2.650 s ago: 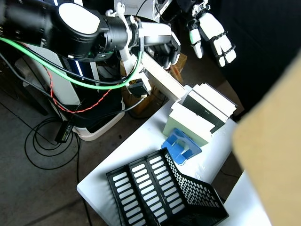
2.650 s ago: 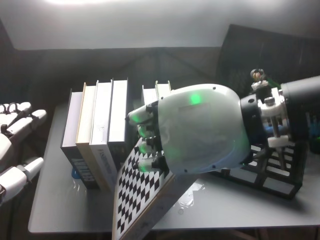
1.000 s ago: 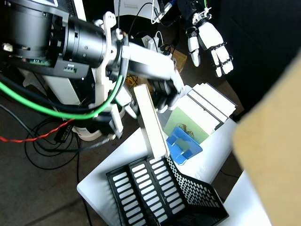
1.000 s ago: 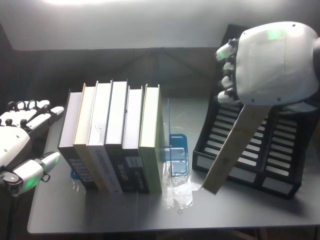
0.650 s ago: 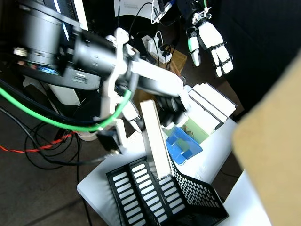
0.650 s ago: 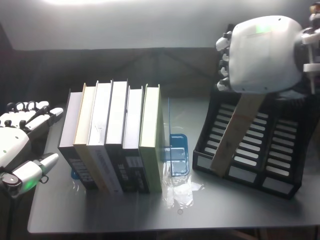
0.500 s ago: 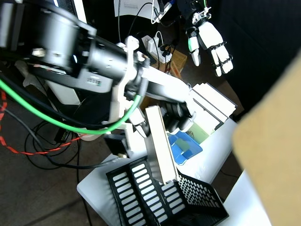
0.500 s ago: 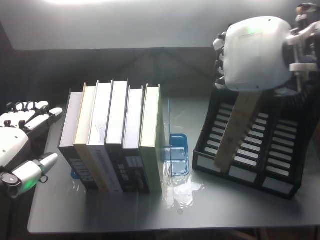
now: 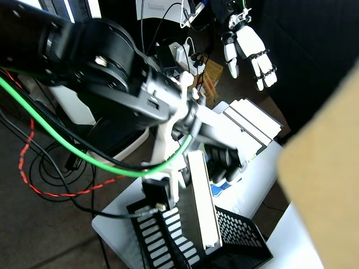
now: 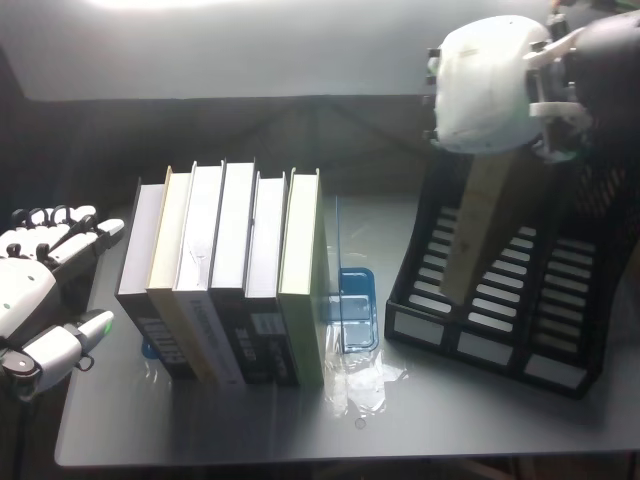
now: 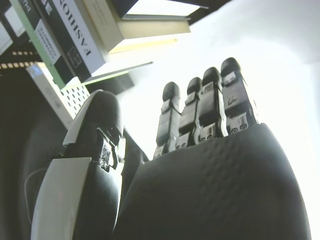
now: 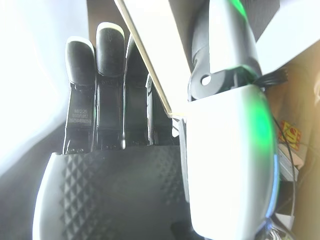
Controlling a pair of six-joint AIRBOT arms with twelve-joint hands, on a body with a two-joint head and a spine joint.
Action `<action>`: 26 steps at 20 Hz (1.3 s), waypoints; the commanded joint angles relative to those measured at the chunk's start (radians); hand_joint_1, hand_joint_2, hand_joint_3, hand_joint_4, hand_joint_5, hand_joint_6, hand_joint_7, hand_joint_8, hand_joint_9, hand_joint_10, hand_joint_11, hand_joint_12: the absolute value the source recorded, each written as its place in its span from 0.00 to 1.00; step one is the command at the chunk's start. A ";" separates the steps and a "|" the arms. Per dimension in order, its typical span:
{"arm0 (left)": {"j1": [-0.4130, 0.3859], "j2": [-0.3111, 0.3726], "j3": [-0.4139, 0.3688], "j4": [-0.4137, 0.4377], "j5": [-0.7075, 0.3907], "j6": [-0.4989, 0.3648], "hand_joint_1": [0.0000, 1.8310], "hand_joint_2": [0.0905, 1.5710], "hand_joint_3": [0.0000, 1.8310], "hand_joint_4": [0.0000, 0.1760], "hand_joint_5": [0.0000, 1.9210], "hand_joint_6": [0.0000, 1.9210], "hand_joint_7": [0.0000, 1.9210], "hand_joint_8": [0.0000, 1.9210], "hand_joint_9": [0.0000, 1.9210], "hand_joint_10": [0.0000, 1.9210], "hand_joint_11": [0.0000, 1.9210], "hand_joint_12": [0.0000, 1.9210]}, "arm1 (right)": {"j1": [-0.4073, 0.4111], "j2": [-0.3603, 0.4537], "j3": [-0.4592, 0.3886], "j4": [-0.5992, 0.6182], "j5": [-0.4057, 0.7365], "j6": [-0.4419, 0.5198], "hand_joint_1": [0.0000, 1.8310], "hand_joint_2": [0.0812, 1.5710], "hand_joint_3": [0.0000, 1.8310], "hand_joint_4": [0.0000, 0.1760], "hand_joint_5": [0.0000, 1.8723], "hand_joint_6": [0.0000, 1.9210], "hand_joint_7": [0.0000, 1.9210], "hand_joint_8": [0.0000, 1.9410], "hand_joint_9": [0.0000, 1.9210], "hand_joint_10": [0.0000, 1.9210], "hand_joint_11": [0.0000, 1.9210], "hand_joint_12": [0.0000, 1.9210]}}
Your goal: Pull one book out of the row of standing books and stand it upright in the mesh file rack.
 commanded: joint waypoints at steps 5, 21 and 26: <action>0.000 -0.003 0.011 0.007 -0.112 -0.013 0.32 0.91 0.00 0.14 0.08 0.00 0.00 0.00 0.00 0.00 0.00 0.00 | -0.012 -0.043 0.093 -0.035 -0.108 0.017 0.67 0.75 0.00 0.00 0.38 0.61 0.50 0.66 0.45 0.72 0.29 0.89; 0.000 -0.017 0.028 0.033 -0.103 -0.037 0.25 0.94 0.00 0.23 0.07 0.00 0.00 0.00 0.00 0.00 0.00 0.00 | -0.048 -0.138 0.276 -0.035 -0.136 0.089 0.67 0.75 0.00 0.00 0.38 0.61 0.50 0.66 0.45 0.72 0.29 0.89; -0.001 -0.022 0.036 0.040 -0.098 -0.046 0.25 0.94 0.00 0.23 0.06 0.00 0.00 0.00 0.00 0.00 0.00 0.00 | -0.051 -0.171 0.328 -0.035 -0.140 0.101 0.67 0.75 0.00 0.00 0.38 0.61 0.50 0.66 0.45 0.72 0.29 0.89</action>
